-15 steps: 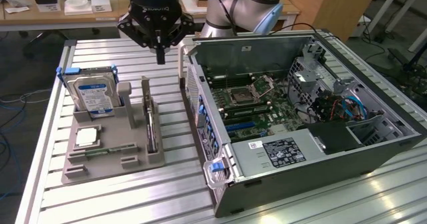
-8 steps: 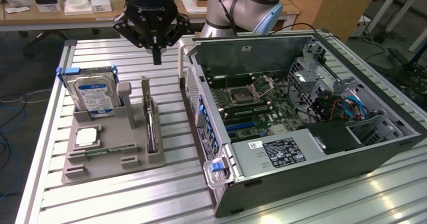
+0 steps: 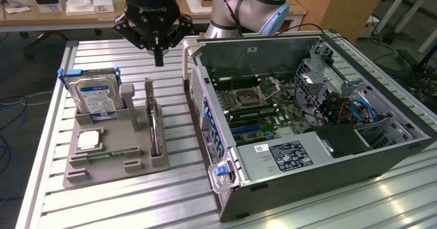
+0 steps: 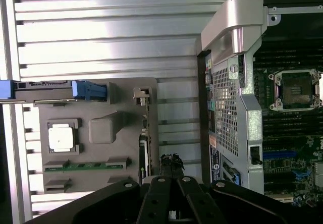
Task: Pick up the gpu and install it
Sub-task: 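Reach for the gpu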
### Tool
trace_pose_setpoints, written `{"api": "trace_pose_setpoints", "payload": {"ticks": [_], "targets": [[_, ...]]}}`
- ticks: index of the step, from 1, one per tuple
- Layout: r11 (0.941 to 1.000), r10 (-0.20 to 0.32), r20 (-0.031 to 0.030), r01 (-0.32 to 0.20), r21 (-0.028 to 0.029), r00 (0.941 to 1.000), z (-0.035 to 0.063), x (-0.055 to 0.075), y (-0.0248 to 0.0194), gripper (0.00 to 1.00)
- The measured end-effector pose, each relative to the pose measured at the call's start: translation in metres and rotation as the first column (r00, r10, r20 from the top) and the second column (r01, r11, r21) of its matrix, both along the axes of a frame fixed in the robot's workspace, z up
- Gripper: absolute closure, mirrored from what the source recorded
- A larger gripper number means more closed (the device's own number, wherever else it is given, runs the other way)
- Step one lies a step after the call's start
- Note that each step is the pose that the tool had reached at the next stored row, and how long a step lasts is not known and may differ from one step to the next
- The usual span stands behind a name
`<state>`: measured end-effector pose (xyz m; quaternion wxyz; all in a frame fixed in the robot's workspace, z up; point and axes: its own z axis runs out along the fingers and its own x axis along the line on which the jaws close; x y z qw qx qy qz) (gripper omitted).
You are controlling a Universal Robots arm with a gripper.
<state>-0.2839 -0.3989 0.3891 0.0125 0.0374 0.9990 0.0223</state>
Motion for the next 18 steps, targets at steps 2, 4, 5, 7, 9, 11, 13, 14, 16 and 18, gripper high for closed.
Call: {"api": "trace_pose_setpoints", "payload": {"ticks": [2,4,5,7,9,11,13,14,16,18], "targets": [[1.0,0.0,0.0,0.0,0.0,1.0,0.0,0.0,0.0,0.89],[1.0,0.0,0.0,0.0,0.0,1.0,0.0,0.0,0.0,0.89],[1.0,0.0,0.0,0.0,0.0,1.0,0.0,0.0,0.0,0.89],[1.0,0.0,0.0,0.0,0.0,1.0,0.0,0.0,0.0,0.89],[1.0,0.0,-0.0001,0.0,0.0,1.0,0.0,0.0,0.0,0.89],[1.0,0.0,-0.0001,0.0,-0.0001,1.0,0.0,-0.002,0.0,0.89],[1.0,0.0,0.0,0.0,0.0,1.0,0.0,-0.005,0.0,0.89],[1.0,0.0,0.0,0.0,0.0,1.0,0.0,-0.007,0.0,0.89],[1.0,0.0,-0.0001,0.0,0.0,1.0,0.0,-0.011,0.0,0.89],[1.0,0.0,0.0,0.0,0.0,1.0,0.0,-0.015,0.0,0.89]]}}
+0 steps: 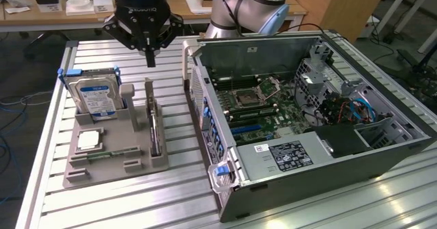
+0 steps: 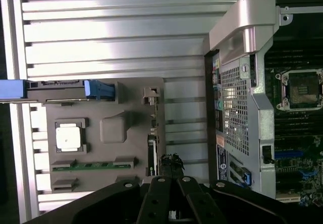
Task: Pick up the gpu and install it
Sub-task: 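Reach for the gpu, then pick up the gpu and move the gpu toward the slot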
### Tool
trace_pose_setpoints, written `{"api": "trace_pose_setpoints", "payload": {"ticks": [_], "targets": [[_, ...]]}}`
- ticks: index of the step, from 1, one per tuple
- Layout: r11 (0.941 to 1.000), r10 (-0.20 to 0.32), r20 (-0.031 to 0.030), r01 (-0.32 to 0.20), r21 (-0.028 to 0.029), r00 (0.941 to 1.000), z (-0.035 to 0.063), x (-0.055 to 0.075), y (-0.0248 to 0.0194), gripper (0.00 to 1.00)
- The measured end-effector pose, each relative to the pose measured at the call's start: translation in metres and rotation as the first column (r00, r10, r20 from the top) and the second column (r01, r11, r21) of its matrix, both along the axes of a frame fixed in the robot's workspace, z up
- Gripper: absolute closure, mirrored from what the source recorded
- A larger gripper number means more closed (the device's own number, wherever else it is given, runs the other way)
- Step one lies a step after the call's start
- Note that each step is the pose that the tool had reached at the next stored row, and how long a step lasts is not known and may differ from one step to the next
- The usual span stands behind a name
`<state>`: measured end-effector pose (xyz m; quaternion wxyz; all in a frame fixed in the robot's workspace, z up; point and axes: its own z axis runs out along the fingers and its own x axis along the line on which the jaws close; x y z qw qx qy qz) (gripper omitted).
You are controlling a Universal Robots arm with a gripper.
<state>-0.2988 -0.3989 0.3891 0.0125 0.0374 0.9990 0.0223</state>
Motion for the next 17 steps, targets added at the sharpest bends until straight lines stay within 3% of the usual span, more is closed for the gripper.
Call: {"api": "trace_pose_setpoints", "payload": {"ticks": [11,17], "targets": [[1.0,0.0,-0.0001,0.0,-0.0001,1.0,0.0,-0.024,0.0,0.89],[1.0,0.0,0.0,0.0,0.0,1.0,0.0,-0.025,0.0,0.89]]}}
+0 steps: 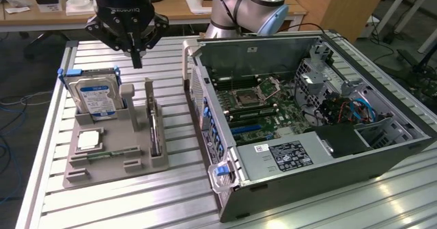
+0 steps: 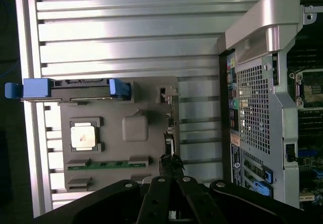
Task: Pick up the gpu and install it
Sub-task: 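Pick up the gpu and move the gpu toward the slot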
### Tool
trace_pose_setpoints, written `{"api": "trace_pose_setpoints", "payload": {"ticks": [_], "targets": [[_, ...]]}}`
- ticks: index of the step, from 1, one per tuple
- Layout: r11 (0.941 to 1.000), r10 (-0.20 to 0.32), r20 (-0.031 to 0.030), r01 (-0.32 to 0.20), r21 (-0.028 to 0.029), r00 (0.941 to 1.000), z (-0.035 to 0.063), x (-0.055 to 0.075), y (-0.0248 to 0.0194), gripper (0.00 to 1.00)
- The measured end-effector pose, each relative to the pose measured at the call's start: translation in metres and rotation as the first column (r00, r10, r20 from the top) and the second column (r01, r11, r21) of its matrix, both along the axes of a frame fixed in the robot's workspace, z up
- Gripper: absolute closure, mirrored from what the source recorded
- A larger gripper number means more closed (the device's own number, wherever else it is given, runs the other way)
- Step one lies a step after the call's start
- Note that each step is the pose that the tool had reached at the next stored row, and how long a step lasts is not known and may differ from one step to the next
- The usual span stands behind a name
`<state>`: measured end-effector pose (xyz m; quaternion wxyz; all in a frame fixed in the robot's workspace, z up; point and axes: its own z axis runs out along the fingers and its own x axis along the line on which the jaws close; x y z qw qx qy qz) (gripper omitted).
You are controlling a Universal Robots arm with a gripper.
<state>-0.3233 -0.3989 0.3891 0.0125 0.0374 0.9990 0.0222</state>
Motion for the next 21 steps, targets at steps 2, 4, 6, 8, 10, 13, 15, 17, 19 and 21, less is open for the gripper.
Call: {"api": "trace_pose_setpoints", "payload": {"ticks": [2,4,6,8,10,13,15,17,19,21], "targets": [[1.0,0.0,0.0,0.0,0.0,1.0,0.0,0.0,0.0,0.89],[1.0,0.0,0.0,0.0,0.0,1.0,0.0,0.0,0.0,0.89],[1.0,0.0,0.0,0.0,0.0,1.0,0.0,0.0,0.0,0.89],[1.0,0.0,0.0001,0.0,0.0,1.0,0.0,0.0,0.0,0.89],[1.0,0.0,0.0,0.0,0.0,1.0,0.0,0.0,0.0,0.89],[1.0,0.0,0.0,0.0,0.0,1.0,0.0,0.0,0.0,0.71],[1.0,0.0,0.0,0.0,0.0,1.0,0.0,0.0,0.0,0.65],[1.0,0.0,0.0,0.0,-0.0001,1.0,0.0,0.0,0.0,0.59],[1.0,0.0,0.0,0.0,0.0001,1.0,0.0,0.0,0.0,0.53],[1.0,0.001,-0.0004,-0.001,0.0024,1.0,-0.0007,0.0,0.0004,0.47]]}}
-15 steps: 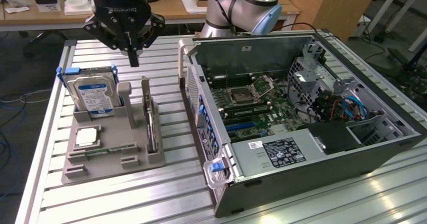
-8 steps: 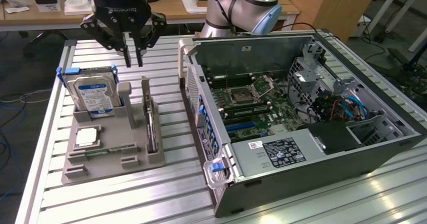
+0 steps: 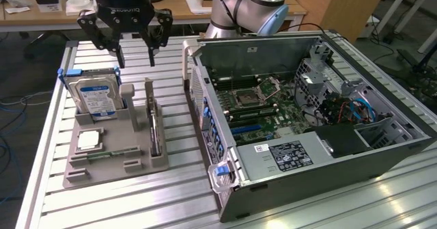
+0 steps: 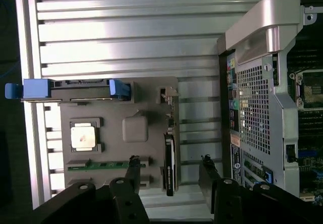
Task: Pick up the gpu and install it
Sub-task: 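Pick up the gpu and move the gpu toward the slot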
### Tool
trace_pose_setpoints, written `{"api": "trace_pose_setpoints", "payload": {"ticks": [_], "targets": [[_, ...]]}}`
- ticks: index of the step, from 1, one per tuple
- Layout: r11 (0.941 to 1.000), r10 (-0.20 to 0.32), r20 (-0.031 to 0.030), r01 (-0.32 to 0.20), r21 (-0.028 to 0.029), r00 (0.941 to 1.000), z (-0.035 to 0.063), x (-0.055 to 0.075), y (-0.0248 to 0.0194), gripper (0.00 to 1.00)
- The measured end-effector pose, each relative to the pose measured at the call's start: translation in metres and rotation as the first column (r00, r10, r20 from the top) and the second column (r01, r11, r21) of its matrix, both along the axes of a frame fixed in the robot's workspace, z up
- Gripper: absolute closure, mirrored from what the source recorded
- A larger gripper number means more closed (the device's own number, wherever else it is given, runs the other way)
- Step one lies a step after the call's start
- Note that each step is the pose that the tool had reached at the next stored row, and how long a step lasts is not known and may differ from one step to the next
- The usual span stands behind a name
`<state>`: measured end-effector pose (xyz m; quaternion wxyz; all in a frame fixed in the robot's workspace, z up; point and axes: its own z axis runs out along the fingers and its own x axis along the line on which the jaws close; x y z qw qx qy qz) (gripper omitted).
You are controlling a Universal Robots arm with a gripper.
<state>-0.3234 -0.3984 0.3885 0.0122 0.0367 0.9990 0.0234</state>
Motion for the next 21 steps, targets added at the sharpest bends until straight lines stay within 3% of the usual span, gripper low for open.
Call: {"api": "trace_pose_setpoints", "payload": {"ticks": [1,7,13,21], "targets": [[1.0,0.003,-0.0009,-0.003,0.0001,1.0,-0.0007,0.0,0.0003,0.41],[0.9992,0.039,-0.0145,-0.039,0.0001,0.9991,-0.006,0.001,-0.0006,0.41],[0.9992,0.04,-0.0146,-0.04,0.0003,0.9991,-0.0141,0.001,-0.0067,0.41],[0.9992,0.04,-0.0147,-0.04,-0.0018,0.9991,-0.0208,0.001,-0.0074,0.41]]}}
